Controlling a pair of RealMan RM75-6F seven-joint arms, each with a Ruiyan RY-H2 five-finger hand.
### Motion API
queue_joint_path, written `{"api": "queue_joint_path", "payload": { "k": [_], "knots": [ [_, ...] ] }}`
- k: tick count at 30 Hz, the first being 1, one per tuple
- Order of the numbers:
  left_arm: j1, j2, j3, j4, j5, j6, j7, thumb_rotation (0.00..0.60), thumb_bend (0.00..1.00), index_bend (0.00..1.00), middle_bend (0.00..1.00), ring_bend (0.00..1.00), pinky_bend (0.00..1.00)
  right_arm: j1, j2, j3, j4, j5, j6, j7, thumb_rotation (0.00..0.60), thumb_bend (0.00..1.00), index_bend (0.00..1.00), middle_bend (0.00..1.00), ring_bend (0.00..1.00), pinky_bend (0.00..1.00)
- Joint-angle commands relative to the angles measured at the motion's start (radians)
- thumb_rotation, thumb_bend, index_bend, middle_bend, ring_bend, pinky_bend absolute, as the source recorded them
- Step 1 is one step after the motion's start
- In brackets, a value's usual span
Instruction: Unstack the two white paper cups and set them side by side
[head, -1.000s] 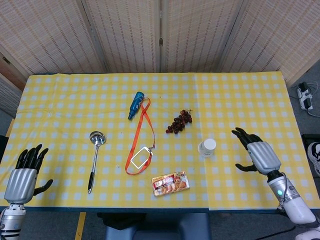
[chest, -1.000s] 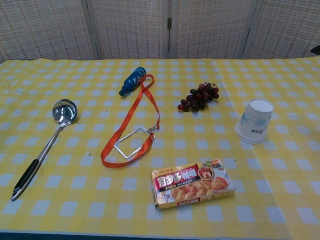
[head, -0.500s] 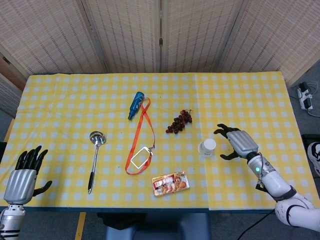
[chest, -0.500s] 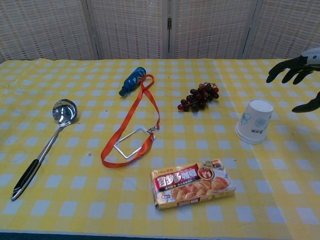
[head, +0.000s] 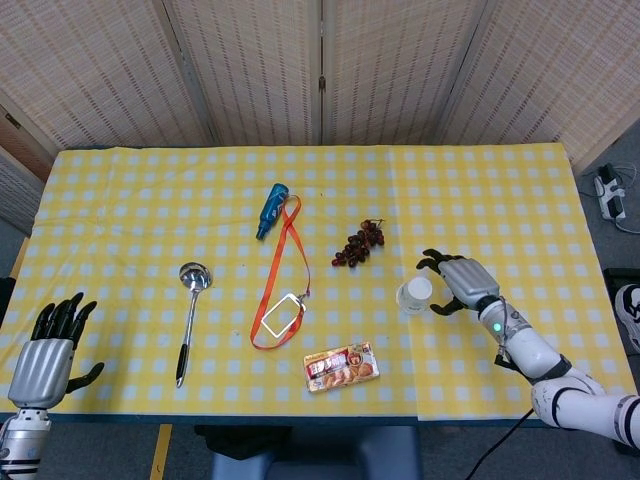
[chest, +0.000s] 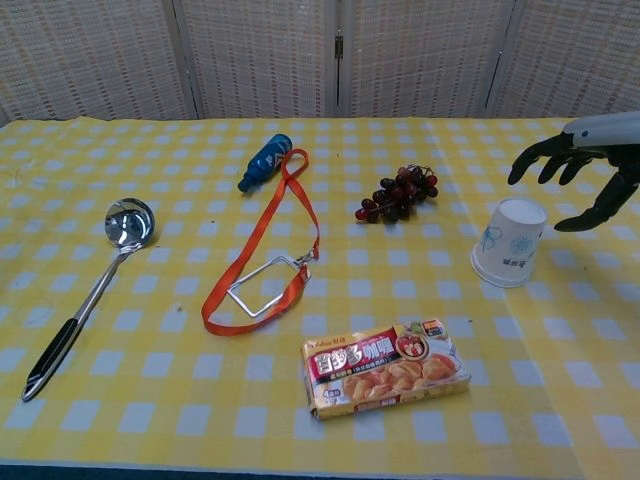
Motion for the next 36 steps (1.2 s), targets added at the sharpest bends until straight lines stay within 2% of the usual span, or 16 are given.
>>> {"api": "queue_joint_path", "payload": {
  "k": [1, 36],
  "knots": [
    [0.000, 0.000, 0.000, 0.000, -0.001, -0.001, 0.001, 0.600, 0.25, 0.13, 0.00, 0.00, 0.00, 0.017, -0.008, -0.006, 0.010, 0.020, -0.012, -0.012, 0.600, 0.35, 0.24, 0.12, 0.18, 0.19],
    [0.002, -0.001, -0.001, 0.018, -0.020, -0.015, -0.019, 0.600, 0.25, 0.11, 0.00, 0.00, 0.00, 0.096, -0.040, -0.065, 0.012, 0.131, 0.025, -0.093, 0.600, 0.39, 0.33, 0.15, 0.18, 0.19]
  ]
}}
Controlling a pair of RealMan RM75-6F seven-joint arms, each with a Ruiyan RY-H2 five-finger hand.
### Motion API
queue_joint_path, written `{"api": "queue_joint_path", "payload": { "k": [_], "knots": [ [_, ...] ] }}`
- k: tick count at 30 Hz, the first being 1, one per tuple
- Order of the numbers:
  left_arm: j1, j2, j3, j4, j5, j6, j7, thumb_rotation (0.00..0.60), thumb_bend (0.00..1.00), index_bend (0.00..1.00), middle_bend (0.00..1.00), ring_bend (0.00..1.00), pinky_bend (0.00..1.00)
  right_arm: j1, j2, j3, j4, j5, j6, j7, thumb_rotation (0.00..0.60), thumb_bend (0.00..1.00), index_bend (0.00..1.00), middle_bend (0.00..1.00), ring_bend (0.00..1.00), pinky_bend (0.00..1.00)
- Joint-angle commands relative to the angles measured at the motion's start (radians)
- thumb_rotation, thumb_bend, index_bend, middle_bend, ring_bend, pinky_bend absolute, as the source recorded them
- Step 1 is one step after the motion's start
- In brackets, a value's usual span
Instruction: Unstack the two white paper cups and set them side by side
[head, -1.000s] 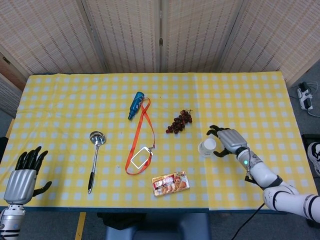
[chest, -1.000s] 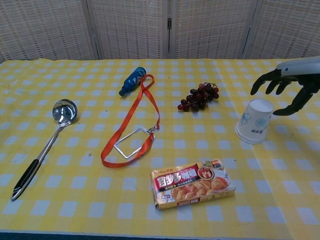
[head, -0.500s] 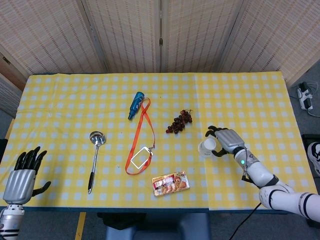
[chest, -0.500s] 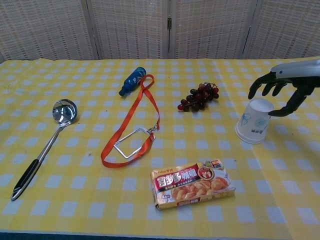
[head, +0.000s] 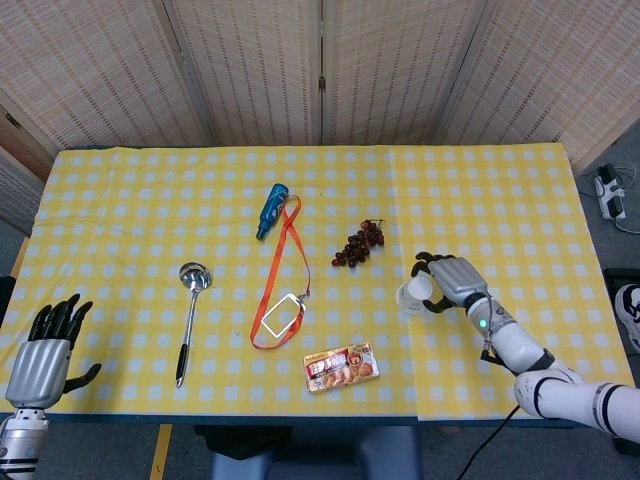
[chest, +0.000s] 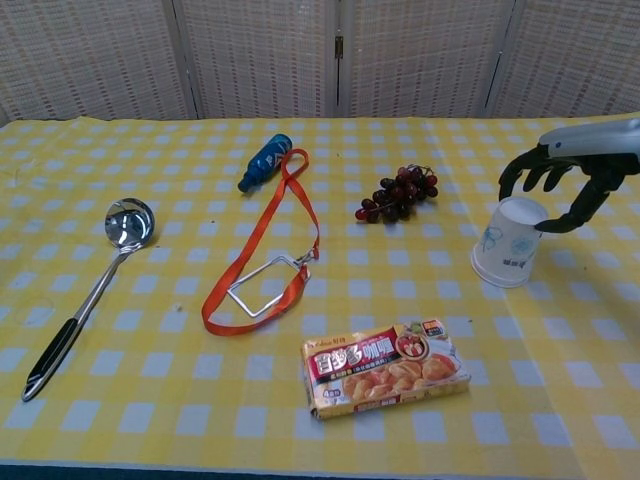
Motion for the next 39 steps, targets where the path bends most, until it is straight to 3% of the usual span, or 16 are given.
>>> {"api": "queue_joint_path", "payload": {
  "k": [1, 16, 32, 39],
  "knots": [
    [0.001, 0.000, 0.001, 0.001, -0.001, 0.000, -0.001, 0.600, 0.25, 0.11, 0.00, 0.00, 0.00, 0.005, 0.001, -0.003, -0.004, 0.007, 0.005, -0.007, 0.600, 0.40, 0.34, 0.16, 0.18, 0.19],
    [-0.001, 0.003, 0.000, -0.002, -0.002, -0.004, -0.004, 0.600, 0.25, 0.10, 0.00, 0.00, 0.00, -0.004, 0.059, -0.001, -0.089, -0.005, 0.071, -0.017, 0.600, 0.41, 0.35, 0.17, 0.19, 0.19],
    [-0.002, 0.003, 0.001, -0.009, -0.004, -0.009, 0.001, 0.600, 0.25, 0.10, 0.00, 0.00, 0.00, -0.118, 0.290, 0.068, -0.301, -0.207, 0.185, 0.164, 0.600, 0.41, 0.35, 0.18, 0.18, 0.19],
    [-0.005, -0.001, 0.001, -0.012, -0.002, -0.010, 0.005, 0.600, 0.25, 0.10, 0.00, 0.00, 0.00, -0.110, 0.264, 0.073, -0.289, -0.259, 0.146, 0.197, 0.600, 0.41, 0.35, 0.18, 0.18, 0.19]
  ]
}}
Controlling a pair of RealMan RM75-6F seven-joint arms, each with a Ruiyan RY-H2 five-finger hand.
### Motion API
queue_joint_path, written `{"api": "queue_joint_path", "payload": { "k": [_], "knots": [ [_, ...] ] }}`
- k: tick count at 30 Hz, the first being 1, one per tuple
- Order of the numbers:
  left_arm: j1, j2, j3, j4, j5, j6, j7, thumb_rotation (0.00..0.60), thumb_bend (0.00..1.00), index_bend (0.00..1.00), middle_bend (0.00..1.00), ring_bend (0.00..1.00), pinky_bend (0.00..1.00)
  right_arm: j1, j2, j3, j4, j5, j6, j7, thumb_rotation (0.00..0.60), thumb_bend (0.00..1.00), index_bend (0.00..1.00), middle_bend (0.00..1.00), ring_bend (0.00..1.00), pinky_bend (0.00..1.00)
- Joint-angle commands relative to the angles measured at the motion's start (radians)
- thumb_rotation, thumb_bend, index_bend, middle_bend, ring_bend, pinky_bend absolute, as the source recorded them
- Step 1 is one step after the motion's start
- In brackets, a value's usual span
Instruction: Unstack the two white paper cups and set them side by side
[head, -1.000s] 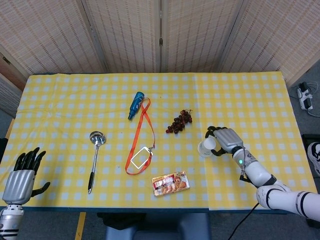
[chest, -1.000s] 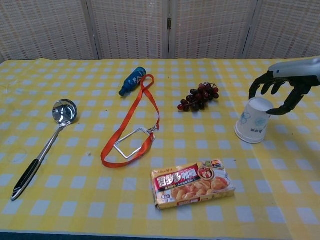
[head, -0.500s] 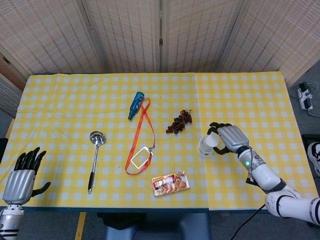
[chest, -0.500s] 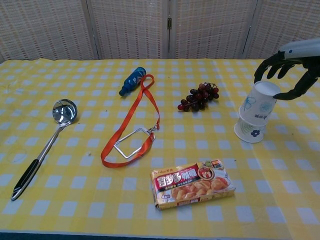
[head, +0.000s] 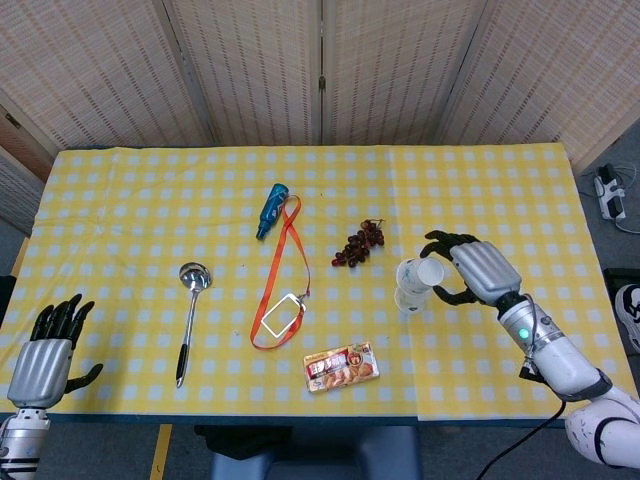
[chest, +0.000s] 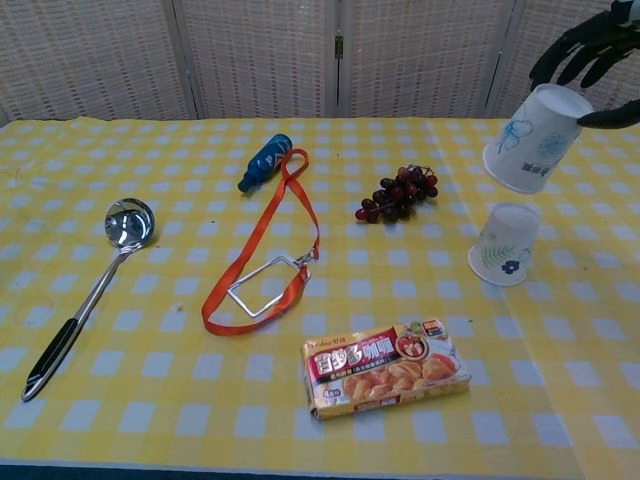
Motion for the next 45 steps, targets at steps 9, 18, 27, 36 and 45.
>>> {"api": "queue_joint_path", "payload": {
  "k": [9, 18, 27, 36, 45],
  "knots": [
    [0.008, 0.002, 0.005, 0.005, -0.001, 0.006, -0.009, 0.600, 0.25, 0.10, 0.00, 0.00, 0.00, 0.106, -0.188, -0.015, 0.123, 0.085, -0.109, -0.117, 0.600, 0.41, 0.35, 0.18, 0.19, 0.19],
    [0.011, -0.004, 0.008, 0.019, -0.007, 0.000, -0.018, 0.600, 0.25, 0.10, 0.00, 0.00, 0.00, 0.155, -0.296, -0.047, 0.213, 0.189, -0.133, -0.201, 0.600, 0.41, 0.35, 0.18, 0.19, 0.19],
    [0.007, -0.007, 0.007, 0.020, -0.006, -0.006, -0.015, 0.600, 0.25, 0.10, 0.00, 0.00, 0.00, 0.171, -0.346, -0.062, 0.263, 0.217, -0.140, -0.217, 0.600, 0.41, 0.35, 0.18, 0.19, 0.19],
    [0.007, -0.009, 0.008, 0.024, -0.010, -0.010, -0.015, 0.600, 0.25, 0.10, 0.00, 0.00, 0.00, 0.177, -0.361, -0.067, 0.284, 0.222, -0.140, -0.221, 0.600, 0.41, 0.35, 0.18, 0.19, 0.19],
    [0.006, -0.011, 0.006, 0.028, -0.013, -0.012, -0.017, 0.600, 0.25, 0.10, 0.00, 0.00, 0.00, 0.178, -0.372, -0.069, 0.298, 0.219, -0.138, -0.217, 0.600, 0.41, 0.34, 0.17, 0.19, 0.19]
  ]
}}
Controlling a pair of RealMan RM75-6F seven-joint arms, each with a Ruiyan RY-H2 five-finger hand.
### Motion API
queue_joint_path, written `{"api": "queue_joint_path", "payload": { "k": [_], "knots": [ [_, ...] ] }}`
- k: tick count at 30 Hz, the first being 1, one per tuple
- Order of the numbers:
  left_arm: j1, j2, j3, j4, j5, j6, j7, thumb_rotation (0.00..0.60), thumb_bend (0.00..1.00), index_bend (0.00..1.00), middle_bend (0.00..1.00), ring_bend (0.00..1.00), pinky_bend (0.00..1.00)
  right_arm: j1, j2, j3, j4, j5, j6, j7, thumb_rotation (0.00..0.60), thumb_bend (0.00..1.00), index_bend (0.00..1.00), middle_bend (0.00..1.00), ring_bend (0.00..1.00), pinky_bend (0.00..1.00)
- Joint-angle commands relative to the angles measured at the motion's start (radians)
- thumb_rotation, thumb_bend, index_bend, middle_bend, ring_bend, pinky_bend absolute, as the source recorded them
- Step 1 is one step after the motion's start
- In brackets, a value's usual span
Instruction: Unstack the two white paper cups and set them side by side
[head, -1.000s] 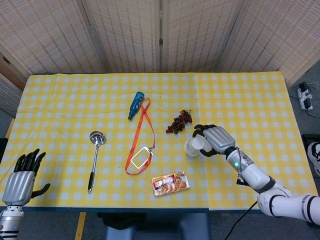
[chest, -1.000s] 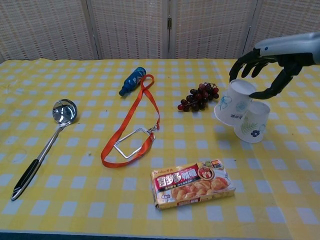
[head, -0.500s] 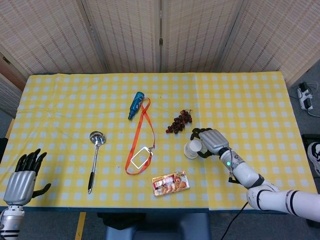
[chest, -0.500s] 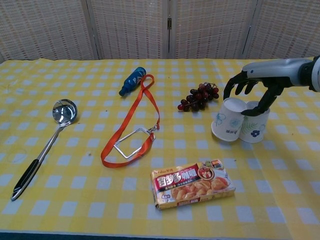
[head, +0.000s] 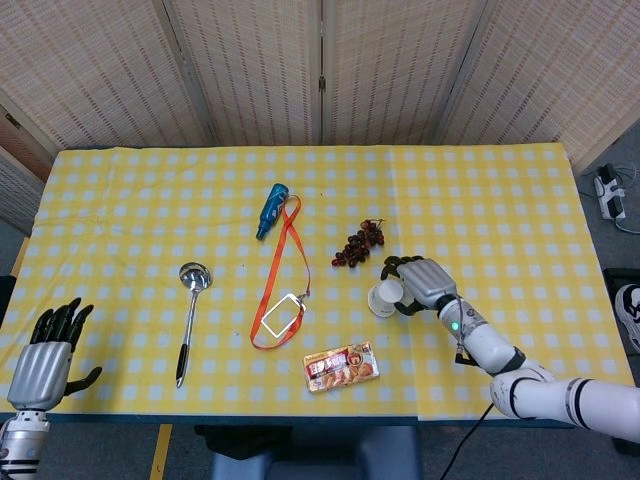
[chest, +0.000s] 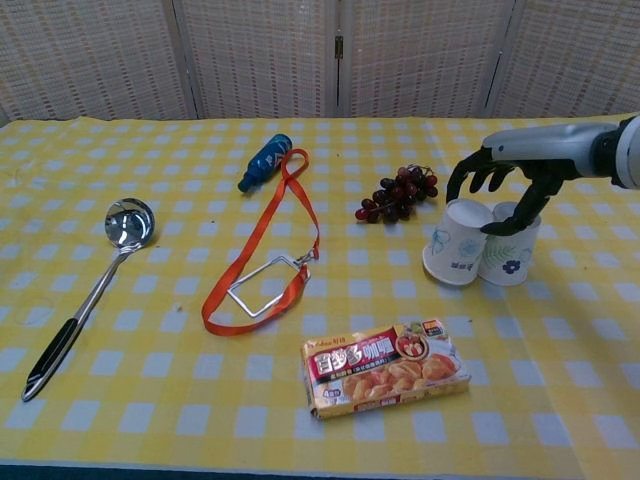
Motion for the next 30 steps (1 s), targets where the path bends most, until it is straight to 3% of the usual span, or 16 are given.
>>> {"api": "queue_joint_path", "payload": {
  "k": [1, 11, 19, 21, 23, 26, 30],
  "knots": [
    [0.000, 0.000, 0.000, 0.000, -0.001, -0.001, 0.001, 0.600, 0.25, 0.09, 0.00, 0.00, 0.00, -0.001, -0.001, 0.000, 0.002, -0.003, 0.002, 0.002, 0.600, 0.41, 0.32, 0.17, 0.19, 0.19],
    [-0.001, 0.000, 0.000, -0.002, 0.001, -0.001, 0.002, 0.600, 0.25, 0.09, 0.00, 0.00, 0.00, -0.015, 0.004, 0.004, 0.001, -0.027, 0.016, 0.024, 0.600, 0.41, 0.17, 0.17, 0.18, 0.19],
    [-0.001, 0.004, -0.003, -0.005, 0.005, 0.007, 0.003, 0.600, 0.25, 0.09, 0.00, 0.00, 0.00, -0.073, 0.062, 0.015, -0.054, -0.091, 0.099, 0.069, 0.600, 0.41, 0.16, 0.17, 0.19, 0.19],
    [-0.001, 0.000, -0.007, -0.002, 0.010, 0.016, 0.002, 0.600, 0.25, 0.10, 0.00, 0.00, 0.00, -0.115, 0.087, 0.019, -0.079, -0.133, 0.167, 0.096, 0.600, 0.41, 0.16, 0.17, 0.20, 0.19],
    [-0.002, -0.012, -0.012, 0.008, 0.019, 0.029, 0.003, 0.600, 0.25, 0.10, 0.00, 0.00, 0.00, -0.221, 0.106, 0.016, -0.098, -0.239, 0.356, 0.157, 0.600, 0.41, 0.17, 0.17, 0.21, 0.19],
    [-0.005, -0.021, -0.015, 0.015, 0.024, 0.034, 0.009, 0.600, 0.25, 0.10, 0.00, 0.00, 0.00, -0.317, 0.100, -0.012, -0.066, -0.352, 0.518, 0.191, 0.600, 0.41, 0.18, 0.17, 0.21, 0.19],
    [-0.008, -0.030, -0.020, 0.015, 0.034, 0.044, 0.018, 0.600, 0.25, 0.10, 0.00, 0.00, 0.00, -0.420, 0.096, -0.046, -0.027, -0.442, 0.667, 0.229, 0.600, 0.41, 0.18, 0.15, 0.18, 0.18]
  ]
}}
